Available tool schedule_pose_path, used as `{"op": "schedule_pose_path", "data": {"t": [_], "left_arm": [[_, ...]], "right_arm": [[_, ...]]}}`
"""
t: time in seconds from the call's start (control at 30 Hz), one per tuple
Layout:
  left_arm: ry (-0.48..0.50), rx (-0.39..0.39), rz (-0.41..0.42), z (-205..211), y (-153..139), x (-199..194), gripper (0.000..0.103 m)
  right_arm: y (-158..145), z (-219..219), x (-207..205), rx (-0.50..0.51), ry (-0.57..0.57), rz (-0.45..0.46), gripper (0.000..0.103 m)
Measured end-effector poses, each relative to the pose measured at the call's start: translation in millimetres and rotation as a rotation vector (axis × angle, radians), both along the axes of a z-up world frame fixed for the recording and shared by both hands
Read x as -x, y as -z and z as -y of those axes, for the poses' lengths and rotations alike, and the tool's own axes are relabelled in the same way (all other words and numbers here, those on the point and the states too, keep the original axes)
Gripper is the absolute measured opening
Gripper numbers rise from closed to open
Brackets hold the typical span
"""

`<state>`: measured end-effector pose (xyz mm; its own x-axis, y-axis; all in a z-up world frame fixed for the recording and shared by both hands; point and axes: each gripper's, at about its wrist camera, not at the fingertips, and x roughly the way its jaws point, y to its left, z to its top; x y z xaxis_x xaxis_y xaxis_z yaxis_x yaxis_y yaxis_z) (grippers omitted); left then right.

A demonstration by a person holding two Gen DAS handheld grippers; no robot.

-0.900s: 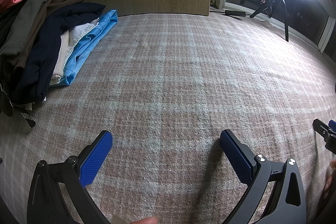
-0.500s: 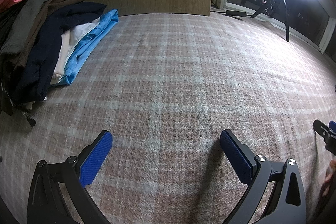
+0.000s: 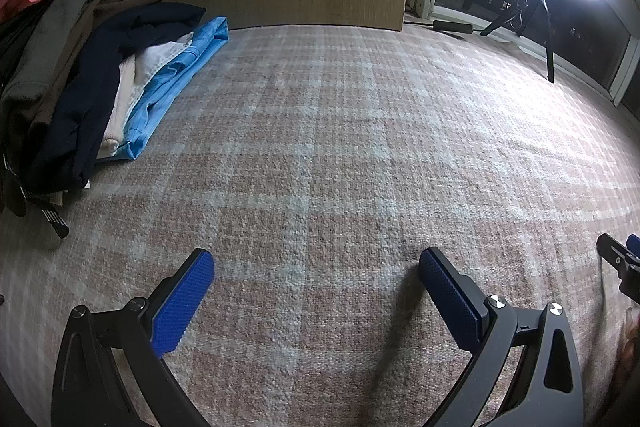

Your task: Fold clothes

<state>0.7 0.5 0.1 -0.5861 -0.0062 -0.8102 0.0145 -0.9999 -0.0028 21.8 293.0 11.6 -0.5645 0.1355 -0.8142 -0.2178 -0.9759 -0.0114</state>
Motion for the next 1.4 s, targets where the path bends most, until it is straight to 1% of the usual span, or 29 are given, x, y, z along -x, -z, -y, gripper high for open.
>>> {"op": "schedule_pose_path", "data": {"t": [0.2, 0.3, 0.4, 0.6, 0.7, 0.8, 0.93, 1.07, 1.2, 1.4], "left_arm": [[-0.003, -0.019, 0.012, 5.2, -2.7, 3.0, 0.102], [-0.032, -0.052, -0.020, 14.4, -16.5, -2.6, 0.101], [-0.019, -0.034, -0.050, 14.6, -38.4, -7.9, 0.101], [0.008, 0.018, -0.135, 13.2, -97.6, -27.2, 0.101], [0.025, -0.004, -0.149, 17.1, -123.8, -34.9, 0.101], [0.036, -0.008, -0.174, 18.2, -145.2, -45.7, 0.101], [0.059, 0.001, -0.196, 17.1, -164.5, -57.6, 0.101], [0.090, -0.030, -0.219, 14.5, -181.6, -64.1, 0.101], [0.129, -0.036, -0.257, 4.2, -199.2, -69.0, 0.101], [0.235, -0.059, -0.300, -23.0, -216.0, -68.9, 0.101]], "right_arm": [[-8.6, 2.1, -6.6, 0.004, -0.002, 0.030, 0.103], [-15.9, 11.3, -9.6, 0.002, -0.038, 0.051, 0.103], [-29.5, 20.2, -18.3, -0.009, -0.056, 0.015, 0.103], [-83.4, 25.0, -45.7, 0.029, -0.062, -0.068, 0.103], [-110.3, 27.5, -59.4, 0.048, -0.064, -0.110, 0.103], [-135.1, 29.4, -72.2, 0.063, -0.065, -0.150, 0.103], [-152.7, 28.2, -83.3, 0.044, -0.053, -0.187, 0.103], [-170.3, 27.1, -94.3, 0.025, -0.040, -0.223, 0.103], [-187.8, 25.9, -105.4, 0.007, -0.028, -0.260, 0.103], [-205.5, -15.9, -145.7, -0.035, 0.122, -0.289, 0.103]]}}
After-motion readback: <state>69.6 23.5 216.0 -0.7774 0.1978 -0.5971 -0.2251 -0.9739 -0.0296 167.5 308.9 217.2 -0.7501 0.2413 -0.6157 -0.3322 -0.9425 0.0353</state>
